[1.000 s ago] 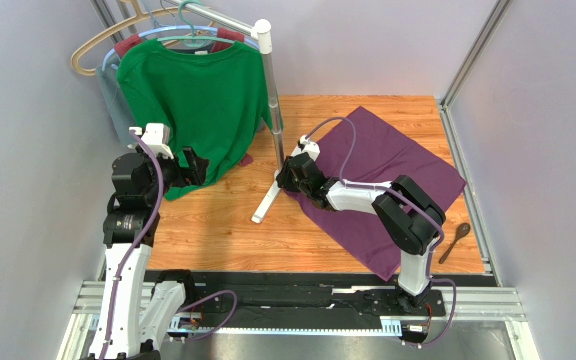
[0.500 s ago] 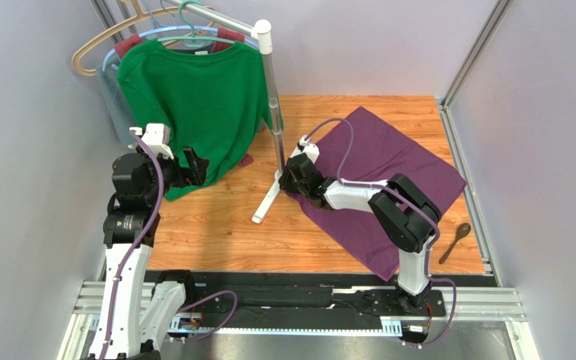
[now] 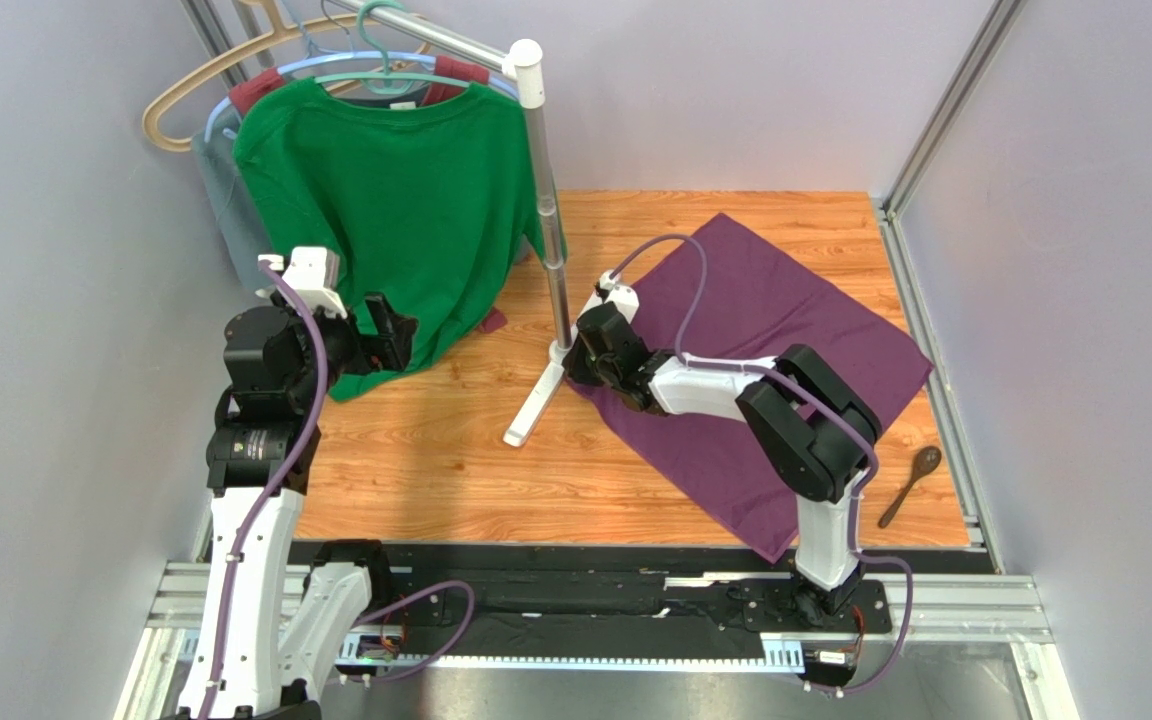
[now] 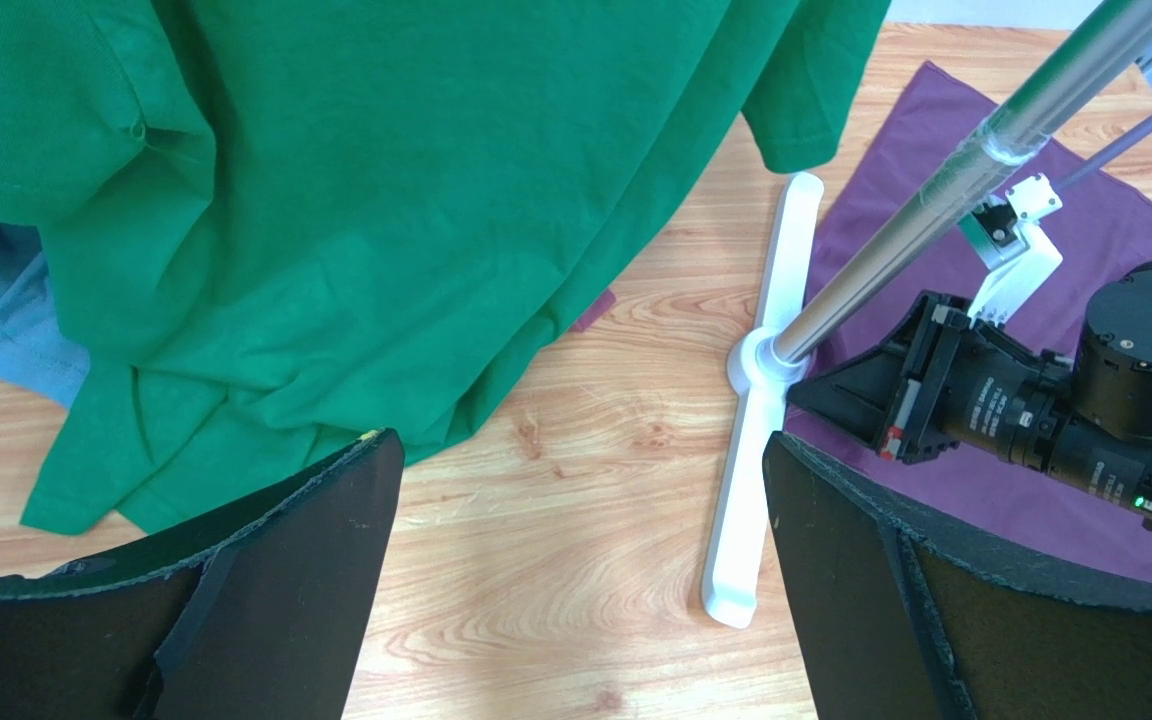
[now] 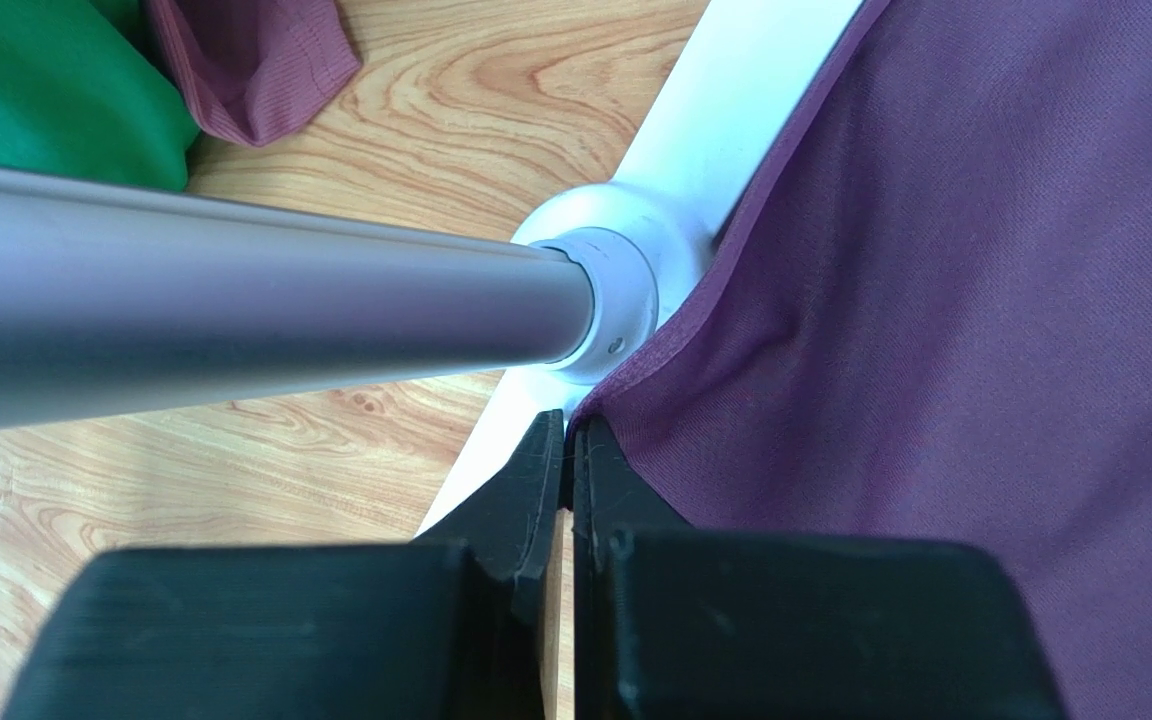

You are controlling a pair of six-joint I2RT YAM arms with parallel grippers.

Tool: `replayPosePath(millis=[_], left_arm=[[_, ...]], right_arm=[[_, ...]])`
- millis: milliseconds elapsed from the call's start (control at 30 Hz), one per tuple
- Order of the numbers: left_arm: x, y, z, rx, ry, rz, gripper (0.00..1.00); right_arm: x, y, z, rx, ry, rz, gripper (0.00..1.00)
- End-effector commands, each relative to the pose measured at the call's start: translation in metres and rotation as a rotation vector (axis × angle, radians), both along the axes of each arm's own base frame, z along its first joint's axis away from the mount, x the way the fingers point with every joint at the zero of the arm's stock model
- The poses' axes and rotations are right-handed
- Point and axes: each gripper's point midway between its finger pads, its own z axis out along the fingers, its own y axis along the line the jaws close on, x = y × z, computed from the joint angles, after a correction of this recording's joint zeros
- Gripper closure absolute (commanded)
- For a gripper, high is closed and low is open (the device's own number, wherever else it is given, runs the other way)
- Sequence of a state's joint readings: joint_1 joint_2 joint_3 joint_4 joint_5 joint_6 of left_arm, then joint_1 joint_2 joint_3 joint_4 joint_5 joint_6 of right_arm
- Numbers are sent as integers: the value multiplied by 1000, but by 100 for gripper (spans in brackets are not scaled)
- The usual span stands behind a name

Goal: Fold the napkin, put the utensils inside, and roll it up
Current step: Fold the napkin

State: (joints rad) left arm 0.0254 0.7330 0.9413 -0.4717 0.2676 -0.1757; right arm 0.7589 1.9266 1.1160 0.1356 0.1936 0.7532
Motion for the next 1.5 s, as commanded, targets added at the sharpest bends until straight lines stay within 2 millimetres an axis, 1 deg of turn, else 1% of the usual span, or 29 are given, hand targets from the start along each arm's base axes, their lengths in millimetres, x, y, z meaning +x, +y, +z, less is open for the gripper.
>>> replayPosePath(millis=[0, 233, 300, 433, 467, 700, 867, 933, 1000, 1067, 1100, 1133, 1167, 1200, 1233, 1267, 1300, 1333, 1367, 1400, 1433, 1467], left_arm=[[0, 0, 11, 17, -48, -6, 1], [0, 0, 11, 18, -46, -4, 1], [-1, 0, 11, 18, -48, -3, 1], [-1, 1, 11, 21, -47, 0, 1], [-1, 0, 11, 20, -47, -1, 1], [-1, 1, 11, 21, -48, 0, 1], [-1, 0, 10, 19, -45, -1, 1], [-1, 1, 10, 21, -47, 1, 1], [-1, 1, 10, 21, -47, 1, 1], [-1, 1, 10, 22, -45, 4, 1], [-1, 1, 10, 21, -45, 1, 1], [-1, 1, 10, 21, -45, 1, 1], [-1, 0, 10, 21, -45, 0, 1], [-1, 1, 10, 21, -45, 1, 1], [-1, 0, 10, 22, -46, -3, 1], [-1, 1, 10, 23, -45, 1, 1], [-1, 0, 9, 22, -42, -3, 1], [-1, 0, 10, 21, -45, -3, 1], [-1, -1, 9, 21, -42, -5, 1], [0, -1, 9, 23, -41, -4, 1], [0, 0, 9, 23, -41, -2, 1], [0, 0, 9, 23, -41, -2, 1]], right_arm=[[7, 11, 29, 56, -54, 38, 100], [-1, 33, 56, 159, -55, 134, 100], [-1, 37, 67, 171, -68, 149, 100], [0, 39, 81, 178, -85, 162, 100], [-4, 43, 85, 193, -81, 192, 100], [-9, 55, 97, 235, -74, 250, 100], [-10, 53, 95, 213, -65, 258, 100], [-13, 50, 93, 187, -61, 277, 100], [-15, 45, 97, 182, -57, 308, 100], [-18, 36, 94, 151, -45, 339, 100], [-20, 30, 100, 161, -41, 370, 100], [-24, 20, 92, 120, -7, 389, 100], [-26, 13, 91, 109, 7, 399, 100], [-24, 2, 96, 107, 10, 411, 100], [-29, -11, 88, 61, 40, 424, 100], [-26, -25, 85, 38, 51, 410, 100], [-26, -35, 84, 18, 58, 413, 100], [-31, -47, 85, -10, 79, 410, 100], [-28, -62, 82, -51, 72, 404, 100], [-25, -74, 82, -83, 69, 388, 100], [-29, -87, 81, -118, 90, 380, 100], [-24, -103, 81, -152, 87, 357, 100]])
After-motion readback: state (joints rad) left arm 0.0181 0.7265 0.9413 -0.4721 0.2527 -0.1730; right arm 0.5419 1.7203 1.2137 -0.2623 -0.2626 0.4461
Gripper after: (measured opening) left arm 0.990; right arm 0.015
